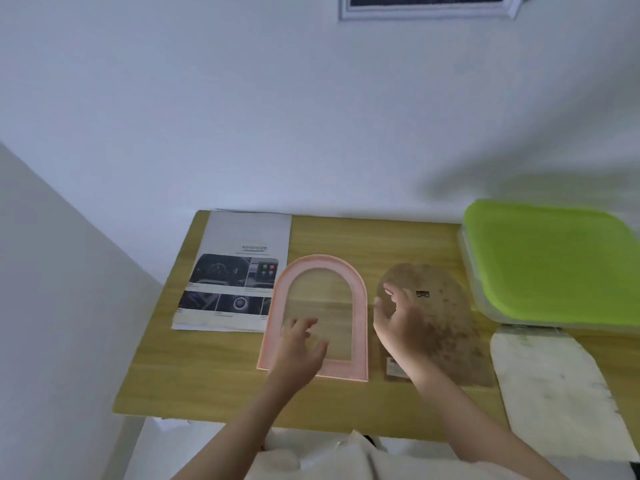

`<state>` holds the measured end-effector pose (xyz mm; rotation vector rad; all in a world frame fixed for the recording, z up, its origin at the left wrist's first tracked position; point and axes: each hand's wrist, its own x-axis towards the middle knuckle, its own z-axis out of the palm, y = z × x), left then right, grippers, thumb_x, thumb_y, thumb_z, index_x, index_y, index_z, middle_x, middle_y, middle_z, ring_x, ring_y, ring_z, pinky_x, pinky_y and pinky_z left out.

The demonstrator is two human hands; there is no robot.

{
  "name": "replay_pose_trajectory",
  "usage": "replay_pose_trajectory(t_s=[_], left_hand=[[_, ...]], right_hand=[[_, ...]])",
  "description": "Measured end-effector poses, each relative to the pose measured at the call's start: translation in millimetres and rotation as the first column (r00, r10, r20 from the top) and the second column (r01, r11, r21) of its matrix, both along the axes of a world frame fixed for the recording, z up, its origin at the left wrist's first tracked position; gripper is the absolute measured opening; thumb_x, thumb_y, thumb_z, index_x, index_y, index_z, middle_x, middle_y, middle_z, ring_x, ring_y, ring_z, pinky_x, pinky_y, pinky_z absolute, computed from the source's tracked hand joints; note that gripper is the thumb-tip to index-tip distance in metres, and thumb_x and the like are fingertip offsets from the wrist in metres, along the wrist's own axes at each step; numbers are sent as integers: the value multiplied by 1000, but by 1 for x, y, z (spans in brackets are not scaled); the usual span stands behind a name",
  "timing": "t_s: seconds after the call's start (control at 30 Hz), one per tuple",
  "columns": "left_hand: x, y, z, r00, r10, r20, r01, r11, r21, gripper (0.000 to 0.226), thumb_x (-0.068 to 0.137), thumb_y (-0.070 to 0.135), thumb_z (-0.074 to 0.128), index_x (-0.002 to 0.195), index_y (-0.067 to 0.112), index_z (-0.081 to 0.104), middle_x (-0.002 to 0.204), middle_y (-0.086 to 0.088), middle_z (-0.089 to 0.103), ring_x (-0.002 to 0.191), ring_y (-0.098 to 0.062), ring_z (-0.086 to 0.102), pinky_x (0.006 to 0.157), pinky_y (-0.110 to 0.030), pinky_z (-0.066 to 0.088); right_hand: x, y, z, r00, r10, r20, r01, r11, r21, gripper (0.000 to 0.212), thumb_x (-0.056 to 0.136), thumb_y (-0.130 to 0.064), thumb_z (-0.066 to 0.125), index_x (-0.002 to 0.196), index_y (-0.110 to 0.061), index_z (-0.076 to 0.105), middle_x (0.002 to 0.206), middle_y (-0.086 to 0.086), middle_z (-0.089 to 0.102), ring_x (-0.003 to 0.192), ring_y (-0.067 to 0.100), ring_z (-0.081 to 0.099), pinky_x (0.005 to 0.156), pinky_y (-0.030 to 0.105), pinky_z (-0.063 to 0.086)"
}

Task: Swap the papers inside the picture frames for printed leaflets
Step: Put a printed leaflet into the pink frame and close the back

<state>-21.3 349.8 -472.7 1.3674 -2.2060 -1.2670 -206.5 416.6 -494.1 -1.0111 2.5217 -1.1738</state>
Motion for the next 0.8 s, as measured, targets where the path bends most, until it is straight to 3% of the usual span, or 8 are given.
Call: replay_pose_trajectory(t_s=[0.17, 0.33, 0.5, 0.63, 0.7, 0.8], left_hand=[[81, -81, 0, 988, 153, 24, -151, 986, -72, 40, 84, 26, 65, 121, 15, 54, 114, 2, 48, 100, -12, 55, 86, -25, 47], [140, -144, -13, 974, 219, 54, -210, 968, -138, 44, 81, 27, 67, 122, 18, 54, 113, 2, 48, 104, -12, 49, 83, -20, 38], [170, -183, -33, 974, 157, 166, -137, 983, -123, 65, 73, 39, 71, 130, 21, 46, 116, 2, 43, 109, -17, 46, 91, -31, 48], [178, -198, -43, 970, 71, 234, -50, 994, -94, 73, 67, 45, 73, 130, 25, 42, 117, 2, 40, 107, -17, 46, 89, -36, 50], [181, -203, -46, 971, 59, 232, -35, 994, -103, 73, 66, 44, 73, 129, 25, 43, 115, 3, 39, 105, -17, 46, 89, -37, 50], [182, -208, -49, 984, 50, 170, -36, 996, -80, 70, 66, 36, 76, 128, 22, 46, 114, 3, 38, 101, -14, 45, 90, -29, 48]], right_hand=[[68, -97, 14, 977, 197, -76, -195, 980, 32, 32, 86, -20, 61, 117, -12, 60, 114, 3, 64, 110, 23, 55, 97, 38, 44], [111, -175, 18, 945, 320, -70, -300, 931, 208, 45, 89, -30, 57, 130, -12, 51, 120, 7, 58, 116, 26, 50, 97, 41, 41], [120, -226, 17, 924, 377, -69, -313, 846, 433, 62, 86, -42, 59, 139, -17, 39, 127, 7, 49, 119, 26, 44, 97, 38, 36], [114, -250, 10, 907, 420, -20, -311, 701, 642, 83, 72, -56, 68, 139, -20, 33, 128, 8, 42, 119, 28, 41, 95, 40, 37], [111, -256, 8, 905, 423, 44, -336, 646, 685, 92, 64, -56, 74, 137, -19, 33, 126, 9, 39, 117, 29, 41, 94, 41, 40], [107, -261, 5, 915, 389, 105, -351, 642, 681, 98, 56, -51, 82, 134, -15, 36, 126, 9, 36, 114, 29, 44, 93, 39, 43]])
